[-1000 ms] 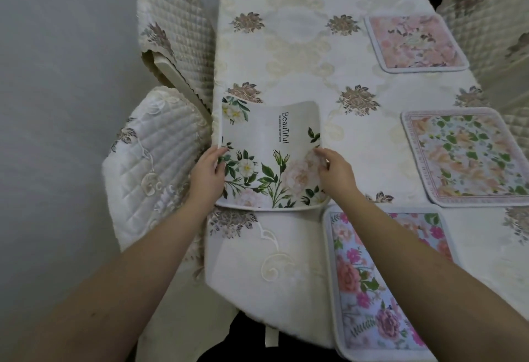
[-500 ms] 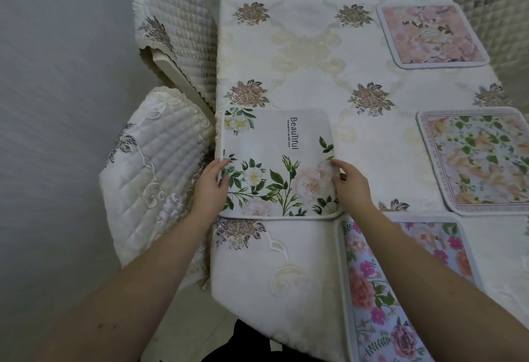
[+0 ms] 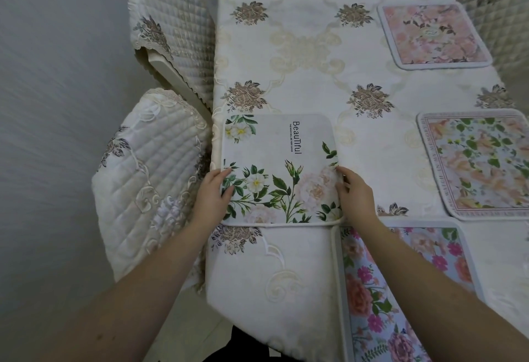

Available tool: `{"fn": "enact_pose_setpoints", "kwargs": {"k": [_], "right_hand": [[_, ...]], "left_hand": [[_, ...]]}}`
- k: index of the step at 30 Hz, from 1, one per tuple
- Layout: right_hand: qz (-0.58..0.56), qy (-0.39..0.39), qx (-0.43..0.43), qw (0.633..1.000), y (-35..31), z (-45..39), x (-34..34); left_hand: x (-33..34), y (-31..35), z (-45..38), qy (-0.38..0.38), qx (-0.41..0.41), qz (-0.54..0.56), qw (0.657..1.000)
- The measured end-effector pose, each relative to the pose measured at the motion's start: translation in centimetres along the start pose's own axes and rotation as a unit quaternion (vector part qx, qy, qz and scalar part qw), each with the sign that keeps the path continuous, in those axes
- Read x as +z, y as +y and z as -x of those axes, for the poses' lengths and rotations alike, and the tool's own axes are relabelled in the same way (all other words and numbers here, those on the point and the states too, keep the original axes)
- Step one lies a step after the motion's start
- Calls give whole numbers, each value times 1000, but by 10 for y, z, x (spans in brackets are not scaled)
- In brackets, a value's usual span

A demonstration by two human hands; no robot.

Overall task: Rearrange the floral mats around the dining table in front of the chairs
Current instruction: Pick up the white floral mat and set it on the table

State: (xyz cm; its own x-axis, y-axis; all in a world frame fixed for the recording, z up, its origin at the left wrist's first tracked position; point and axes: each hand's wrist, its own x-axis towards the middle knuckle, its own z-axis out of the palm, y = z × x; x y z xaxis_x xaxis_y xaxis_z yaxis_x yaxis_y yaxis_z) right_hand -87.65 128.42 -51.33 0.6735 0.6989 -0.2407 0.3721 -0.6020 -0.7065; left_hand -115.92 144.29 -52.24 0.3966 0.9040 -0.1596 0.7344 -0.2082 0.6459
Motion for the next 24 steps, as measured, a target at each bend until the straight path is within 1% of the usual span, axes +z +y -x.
{"fn": "enact_pose_setpoints", "kwargs": {"k": [4,14,17,20,22,23,24], "right_hand": [[8,4,-21,1000,3,0,2],[16,19,-36,999,6,-10,7],[23,16,-45,999,6,-9,7],[61,12,-65,996,6,-5,10],[67,22,-56,996,0,-1,15],[74,28,-72,994,-5,2,18],[103,28,-116,987,-13,6,23]], "left_hand": [[2,-1,2,14,-7,7,1000],[3,-1,3,46,-19,37,998],[4,-1,6,50,-15,28,998],[6,2,10,63,-14,10,998],[7,6,13,76,11,-44,996],[9,9,13,80,43,-79,993],[13,12,14,76,79,-106,988]]}}
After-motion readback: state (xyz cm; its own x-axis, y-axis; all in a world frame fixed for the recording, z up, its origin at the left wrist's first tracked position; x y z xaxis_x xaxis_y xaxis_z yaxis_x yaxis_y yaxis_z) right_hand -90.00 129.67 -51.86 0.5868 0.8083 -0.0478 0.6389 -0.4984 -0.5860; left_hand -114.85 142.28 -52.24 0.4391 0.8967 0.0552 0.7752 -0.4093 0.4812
